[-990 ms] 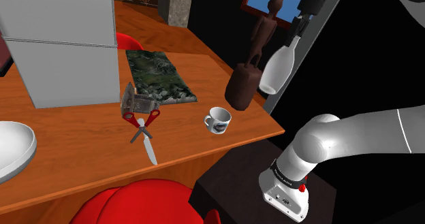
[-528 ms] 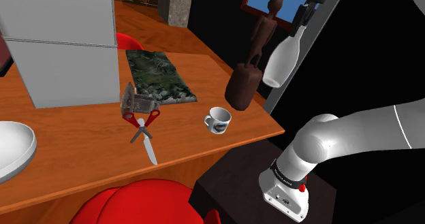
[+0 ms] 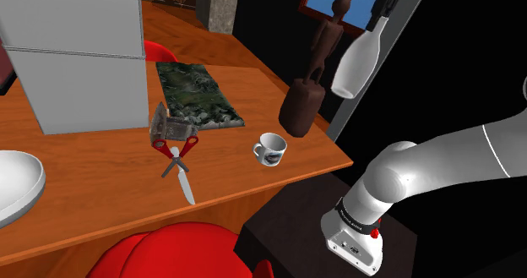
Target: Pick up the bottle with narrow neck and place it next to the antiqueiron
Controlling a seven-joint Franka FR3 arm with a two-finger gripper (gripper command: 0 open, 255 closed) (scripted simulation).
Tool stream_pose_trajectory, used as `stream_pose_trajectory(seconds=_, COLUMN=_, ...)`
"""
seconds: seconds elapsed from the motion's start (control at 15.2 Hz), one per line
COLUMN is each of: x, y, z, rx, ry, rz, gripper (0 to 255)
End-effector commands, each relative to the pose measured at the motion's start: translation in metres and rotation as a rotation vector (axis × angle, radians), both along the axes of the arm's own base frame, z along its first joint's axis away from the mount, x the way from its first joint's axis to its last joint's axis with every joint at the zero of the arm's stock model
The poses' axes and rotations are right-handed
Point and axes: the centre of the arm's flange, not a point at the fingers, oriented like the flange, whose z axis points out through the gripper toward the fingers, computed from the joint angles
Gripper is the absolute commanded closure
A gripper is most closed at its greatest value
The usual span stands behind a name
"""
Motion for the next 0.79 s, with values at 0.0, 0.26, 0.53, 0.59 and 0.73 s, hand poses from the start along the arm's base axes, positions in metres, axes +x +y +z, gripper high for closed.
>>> stream_pose_trajectory(seconds=0.0, x=0.001, y=-0.001, z=0.01, rx=0.0, ry=0.0, rz=0.0, gripper=255)
stream_pose_trajectory(seconds=0.26, x=0.001, y=-0.001, z=0.031, rx=0.0, ry=0.0, rz=0.0, gripper=255)
stream_pose_trajectory(seconds=0.53, x=0.013, y=0.023, z=0.039, rx=0.0, ry=0.0, rz=0.0, gripper=255)
stream_pose_trajectory(seconds=0.59, x=0.019, y=0.035, z=0.039, rx=0.0, ry=0.0, rz=0.0, gripper=255)
stream_pose_trajectory(seconds=0.73, x=0.031, y=0.058, z=0.039, rx=0.0, ry=0.0, rz=0.0, gripper=255)
